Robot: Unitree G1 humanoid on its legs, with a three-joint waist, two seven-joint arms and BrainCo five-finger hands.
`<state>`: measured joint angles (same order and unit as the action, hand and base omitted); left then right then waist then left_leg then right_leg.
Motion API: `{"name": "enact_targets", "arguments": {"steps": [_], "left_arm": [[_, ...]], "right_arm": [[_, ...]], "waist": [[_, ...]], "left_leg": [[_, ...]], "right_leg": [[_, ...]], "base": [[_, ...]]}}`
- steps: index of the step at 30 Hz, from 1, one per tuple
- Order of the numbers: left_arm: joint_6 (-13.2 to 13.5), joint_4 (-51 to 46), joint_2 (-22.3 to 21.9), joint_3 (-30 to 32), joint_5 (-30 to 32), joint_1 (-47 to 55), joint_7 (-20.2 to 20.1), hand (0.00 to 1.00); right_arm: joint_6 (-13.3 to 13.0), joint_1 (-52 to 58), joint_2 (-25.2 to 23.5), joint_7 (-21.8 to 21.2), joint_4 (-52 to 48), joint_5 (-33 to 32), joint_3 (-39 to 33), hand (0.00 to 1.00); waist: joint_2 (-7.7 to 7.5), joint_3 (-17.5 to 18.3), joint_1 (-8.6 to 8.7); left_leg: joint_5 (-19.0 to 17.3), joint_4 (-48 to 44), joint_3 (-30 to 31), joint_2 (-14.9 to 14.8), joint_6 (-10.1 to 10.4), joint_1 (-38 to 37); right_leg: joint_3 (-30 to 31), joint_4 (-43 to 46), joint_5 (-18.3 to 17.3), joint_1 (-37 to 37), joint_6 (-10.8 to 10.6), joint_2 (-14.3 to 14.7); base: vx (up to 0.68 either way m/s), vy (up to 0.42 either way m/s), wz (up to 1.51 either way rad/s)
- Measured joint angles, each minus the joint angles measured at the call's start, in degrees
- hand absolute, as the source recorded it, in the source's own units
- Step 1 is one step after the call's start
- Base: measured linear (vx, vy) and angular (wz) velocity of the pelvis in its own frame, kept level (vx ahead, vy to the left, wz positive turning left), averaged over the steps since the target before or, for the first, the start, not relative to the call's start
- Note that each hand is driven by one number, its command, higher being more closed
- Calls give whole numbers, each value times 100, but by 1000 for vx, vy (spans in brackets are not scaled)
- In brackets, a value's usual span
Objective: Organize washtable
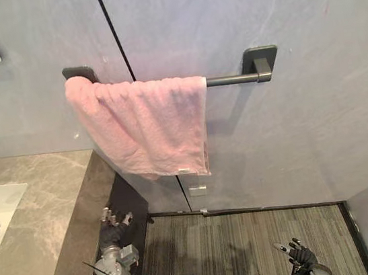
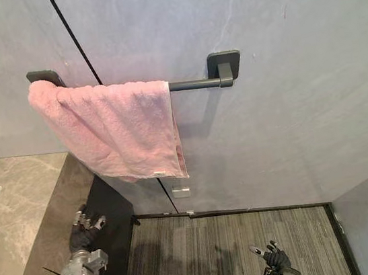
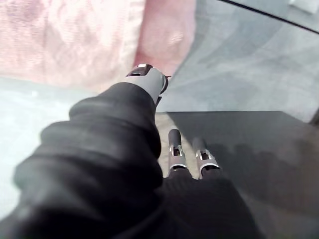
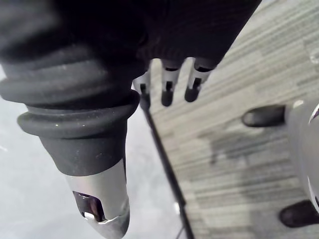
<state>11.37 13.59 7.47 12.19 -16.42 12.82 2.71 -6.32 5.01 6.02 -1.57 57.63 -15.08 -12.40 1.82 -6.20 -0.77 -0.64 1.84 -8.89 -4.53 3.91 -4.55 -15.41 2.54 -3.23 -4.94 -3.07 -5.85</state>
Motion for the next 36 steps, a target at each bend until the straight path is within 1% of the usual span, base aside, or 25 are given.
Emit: {"name": "enact_targets", "arguments": {"steps": [3, 7, 9, 12, 18, 22, 25, 27, 29, 33, 36], "left_arm": [[35, -518, 55, 74, 149, -6, 28, 0], [113, -893, 102, 262, 210, -42, 167, 0], [192, -1175, 211, 381, 210, -49, 209, 0], [261, -1310, 348, 477, 242, -72, 266, 0], [261, -1311, 399, 484, 316, -263, 303, 0], [258, -1310, 428, 481, 368, -347, 373, 0], [254, -1306, 433, 479, 362, -495, 382, 0], [252, -1303, 455, 473, 358, -540, 378, 0], [252, -1265, 506, 472, 350, -549, 365, 0], [228, -843, 708, 388, 165, -832, 348, 0], [216, -702, 756, 357, 62, -1028, 334, 0]], "right_arm": [[15, 91, 3, -72, 2, 134, 0, 0], [24, 232, 9, -119, 8, 264, -1, 0], [43, 287, 8, -158, 17, 391, -1, 0], [61, 330, 9, -226, 23, 444, -1, 0], [69, 319, 9, -233, 62, 504, 7, 0], [70, 279, 9, -238, 60, 523, 43, 0], [102, 273, 9, -236, 60, 559, 46, 0], [130, 261, 8, -235, 57, 550, 47, 0], [130, 226, 8, -234, 53, 478, 46, 0], [129, 226, 11, -237, 53, 414, 41, 0], [130, 254, 13, -236, 53, 416, 26, 0]], "waist": [[-52, 67, 5], [-56, 200, 17], [-70, 210, 14], [-76, 214, 21], [-112, 236, 4], [-140, 252, 24], [-154, 255, 21], [-158, 255, 46], [-166, 255, 149], [-187, 251, 160], [-215, 251, 158]], "left_leg": [[100, 159, 5, 22, -15, -35], [192, 348, -12, 61, -55, -135], [202, 352, -50, 82, -70, -149], [225, 382, -55, 120, -102, -155], [228, 400, -42, 149, -107, -198], [228, 402, -52, 151, -106, -188], [227, 404, -70, 149, -105, -148], [226, 404, -87, 149, -104, -144], [224, 404, -115, 148, -102, -162], [218, 406, -262, 133, -98, -183], [204, 406, -367, 130, -95, -174]], "right_leg": [[-1, -65, 27, 4, -26, -6], [26, -78, 54, -1, -42, -17], [83, -114, 104, -3, -56, -29], [113, -217, 163, -42, -87, -43], [111, -287, 176, -85, -100, -57], [115, -335, 188, -91, -106, -53], [117, -451, 265, -107, -93, -36], [125, -481, 278, -146, -92, -32], [131, -499, 279, -165, -89, -30], [228, -578, 339, -164, -70, -9], [345, -578, 362, -84, -74, -7]], "base": [[-23, 4, 1], [-43, 11, -3], [-52, 21, -9], [-63, 12, -3], [-43, 0, 1], [0, 0, 0], [10, -2, -1], [17, -4, -1], [-5, -3, -2], [-32, -8, -12], [-50, -6, -19]]}}
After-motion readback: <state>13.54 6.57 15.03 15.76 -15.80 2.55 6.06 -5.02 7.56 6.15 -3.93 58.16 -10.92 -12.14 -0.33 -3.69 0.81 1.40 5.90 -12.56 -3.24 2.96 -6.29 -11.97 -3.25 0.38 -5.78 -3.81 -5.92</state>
